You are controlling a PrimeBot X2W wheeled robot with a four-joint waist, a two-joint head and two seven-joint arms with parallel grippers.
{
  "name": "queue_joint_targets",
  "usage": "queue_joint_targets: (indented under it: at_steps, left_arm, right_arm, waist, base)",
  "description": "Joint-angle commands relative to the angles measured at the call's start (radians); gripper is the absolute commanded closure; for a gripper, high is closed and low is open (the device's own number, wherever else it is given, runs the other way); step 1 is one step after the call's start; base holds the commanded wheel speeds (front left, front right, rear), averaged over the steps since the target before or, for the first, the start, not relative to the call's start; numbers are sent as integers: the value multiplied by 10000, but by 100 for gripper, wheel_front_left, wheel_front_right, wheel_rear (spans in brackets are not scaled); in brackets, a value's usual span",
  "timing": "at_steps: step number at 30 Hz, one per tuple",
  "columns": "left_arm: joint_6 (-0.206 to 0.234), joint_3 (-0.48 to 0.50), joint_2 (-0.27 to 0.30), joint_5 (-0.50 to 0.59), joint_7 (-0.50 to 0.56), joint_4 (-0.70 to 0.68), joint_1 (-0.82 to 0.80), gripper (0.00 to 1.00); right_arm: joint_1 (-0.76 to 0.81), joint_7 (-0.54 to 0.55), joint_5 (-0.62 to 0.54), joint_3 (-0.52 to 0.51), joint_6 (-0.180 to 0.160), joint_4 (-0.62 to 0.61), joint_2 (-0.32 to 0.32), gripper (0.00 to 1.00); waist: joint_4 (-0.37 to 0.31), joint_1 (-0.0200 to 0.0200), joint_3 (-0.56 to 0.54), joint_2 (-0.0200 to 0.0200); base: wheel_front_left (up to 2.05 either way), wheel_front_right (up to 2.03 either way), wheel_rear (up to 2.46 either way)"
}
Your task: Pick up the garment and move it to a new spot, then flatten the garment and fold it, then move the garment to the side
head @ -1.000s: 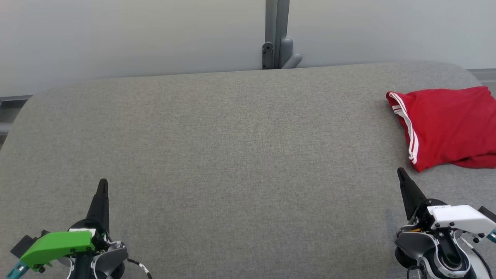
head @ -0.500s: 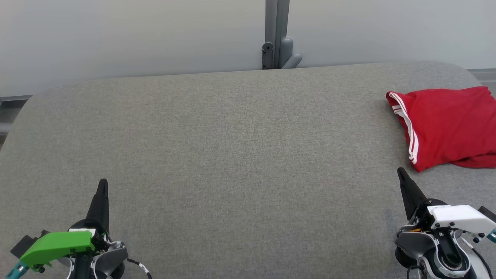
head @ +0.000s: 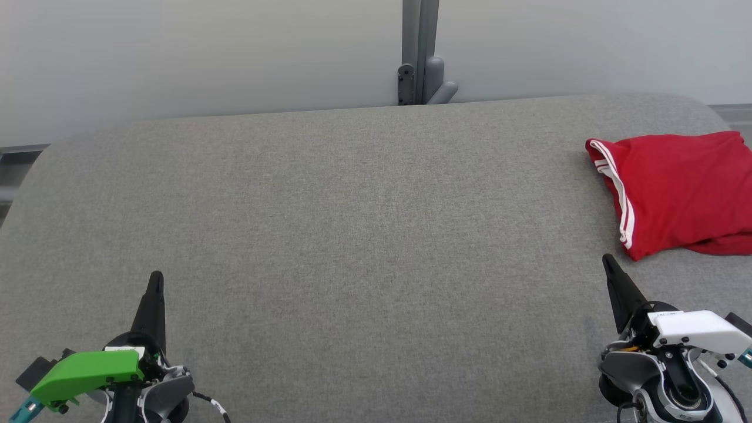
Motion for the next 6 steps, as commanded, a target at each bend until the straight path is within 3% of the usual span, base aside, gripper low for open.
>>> queue_joint_targets:
  at_steps: [1, 6]
  left_arm:
    - [-47, 26, 62, -27, -13, -19, -156, 100]
    - [-47, 26, 62, -27, -13, -19, -156, 100]
  right_arm:
    - [-95, 42, 57, -20, 4, -40, -46, 100]
    - [-95, 42, 58, -19, 4, -40, -46, 100]
  waist:
    - [0, 0, 0, 0]
    - [0, 0, 0, 0]
  base:
    - [0, 0, 0]
    - [0, 0, 0]
